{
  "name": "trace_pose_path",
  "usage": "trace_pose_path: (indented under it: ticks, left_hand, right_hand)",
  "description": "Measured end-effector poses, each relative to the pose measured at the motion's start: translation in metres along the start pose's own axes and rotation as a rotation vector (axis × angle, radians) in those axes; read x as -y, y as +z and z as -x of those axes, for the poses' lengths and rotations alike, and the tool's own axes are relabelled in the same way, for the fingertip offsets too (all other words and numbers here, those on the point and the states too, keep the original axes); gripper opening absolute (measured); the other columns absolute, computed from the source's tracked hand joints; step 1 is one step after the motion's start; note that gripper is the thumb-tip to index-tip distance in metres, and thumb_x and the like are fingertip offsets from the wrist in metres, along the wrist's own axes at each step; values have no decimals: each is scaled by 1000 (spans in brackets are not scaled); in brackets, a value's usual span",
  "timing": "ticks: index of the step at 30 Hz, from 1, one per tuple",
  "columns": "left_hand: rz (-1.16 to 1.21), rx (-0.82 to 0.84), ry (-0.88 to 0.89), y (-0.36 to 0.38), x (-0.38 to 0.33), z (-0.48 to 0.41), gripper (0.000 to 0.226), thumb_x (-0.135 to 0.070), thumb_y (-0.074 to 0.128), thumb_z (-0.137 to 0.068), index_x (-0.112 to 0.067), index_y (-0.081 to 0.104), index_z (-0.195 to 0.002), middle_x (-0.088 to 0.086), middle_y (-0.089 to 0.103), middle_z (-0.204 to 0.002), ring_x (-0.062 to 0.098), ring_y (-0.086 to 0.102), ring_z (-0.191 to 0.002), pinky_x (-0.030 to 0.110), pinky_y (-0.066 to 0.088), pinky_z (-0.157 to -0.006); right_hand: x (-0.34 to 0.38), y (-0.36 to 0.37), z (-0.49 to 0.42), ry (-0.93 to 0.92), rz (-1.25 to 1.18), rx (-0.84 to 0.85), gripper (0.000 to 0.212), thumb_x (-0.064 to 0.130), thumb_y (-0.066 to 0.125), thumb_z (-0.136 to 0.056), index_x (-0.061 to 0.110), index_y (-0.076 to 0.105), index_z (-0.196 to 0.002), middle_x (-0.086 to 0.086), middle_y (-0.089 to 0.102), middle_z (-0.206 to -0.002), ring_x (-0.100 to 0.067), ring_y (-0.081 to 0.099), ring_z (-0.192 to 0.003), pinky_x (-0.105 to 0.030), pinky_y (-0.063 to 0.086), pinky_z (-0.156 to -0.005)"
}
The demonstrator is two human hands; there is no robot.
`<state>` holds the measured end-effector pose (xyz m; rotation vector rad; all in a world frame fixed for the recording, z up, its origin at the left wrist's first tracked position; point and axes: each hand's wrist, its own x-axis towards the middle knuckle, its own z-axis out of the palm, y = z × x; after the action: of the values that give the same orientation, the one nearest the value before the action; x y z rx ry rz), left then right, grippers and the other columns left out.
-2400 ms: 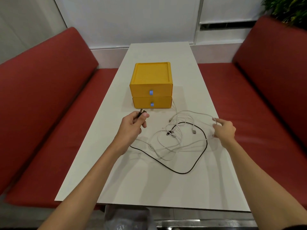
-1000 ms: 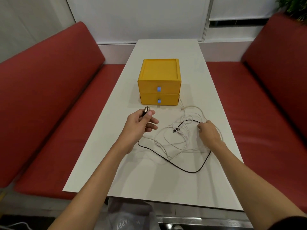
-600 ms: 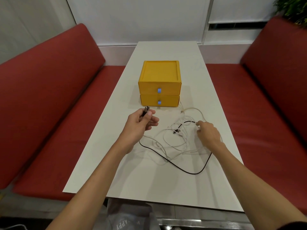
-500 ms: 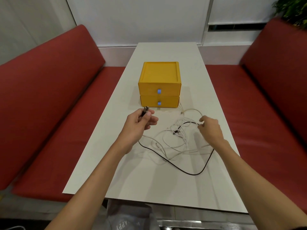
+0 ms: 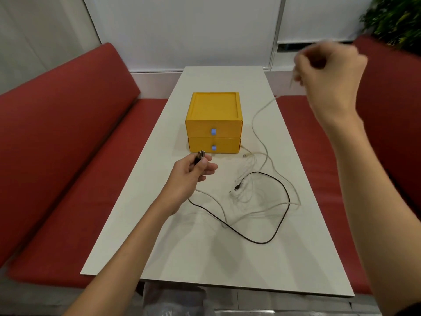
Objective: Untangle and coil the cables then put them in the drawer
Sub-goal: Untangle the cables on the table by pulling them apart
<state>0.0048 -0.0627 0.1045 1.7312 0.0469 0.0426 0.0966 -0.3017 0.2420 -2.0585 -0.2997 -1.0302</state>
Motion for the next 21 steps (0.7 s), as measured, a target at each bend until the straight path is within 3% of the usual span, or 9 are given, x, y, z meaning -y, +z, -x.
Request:
trace_pose_path:
  ticks: [6, 8, 12, 15, 18, 21]
  left_hand:
    - [-4, -8, -5, 0, -2, 0, 20, -24, 44, -101, -18, 61, -111, -2, 73, -100, 9, 70, -95, 28, 53, -88]
    - [-7, -10, -7, 0, -4, -1, 22, -24, 44, -101, -16, 60, -113, -2, 73, -101, 9, 69, -96, 28, 53, -88]
    - [-7, -2, 2, 2, -7, 0, 21, -24, 44, -101, -17, 61, -111, -2, 73, -101, 9, 70, -95, 27, 53, -88]
    - [-10, -1, 6, 3, -9, -1, 20, -24, 43, -102, -17, 61, -110, -2, 73, -101, 10, 69, -96, 28, 53, -88]
    - [-7, -3, 12, 3, -11, -1, 21, -24, 43, -101, -16, 61, -110, -2, 73, -100, 9, 70, -95, 27, 53, -87]
    - [-4, -8, 11, 3, -12, -1, 21, -23, 43, -102, -17, 61, -110, -3, 73, -100, 8, 70, -94, 27, 53, -87]
  right_hand:
    - [37, -13, -22, -184, -119, -73, 24, 23, 53, -92, 6, 70, -93, 0, 69, -79, -7, 66, -68, -16, 52, -68]
    - [37, -9, -20, -172, -141, 81, 19, 20, 56, -91, 7, 70, -96, -2, 69, -81, -5, 65, -66, -17, 53, -68]
    - [25, 16, 0, -99, 72, 617, 11, 7, 66, -83, 12, 73, -91, -6, 73, -79, 4, 60, -56, -8, 47, -61]
    - [20, 26, 11, -57, 155, 802, 11, 6, 69, -83, 12, 74, -91, -4, 72, -79, 1, 62, -64, -1, 42, -54]
    - [29, 20, 6, -87, 126, 805, 12, 5, 67, -85, 11, 74, -93, 0, 68, -74, -2, 63, -67, -4, 45, -59]
    - [44, 8, -15, -180, 22, 576, 18, 1, 59, -87, 9, 72, -96, -3, 69, -78, -10, 66, -73, -23, 54, -77]
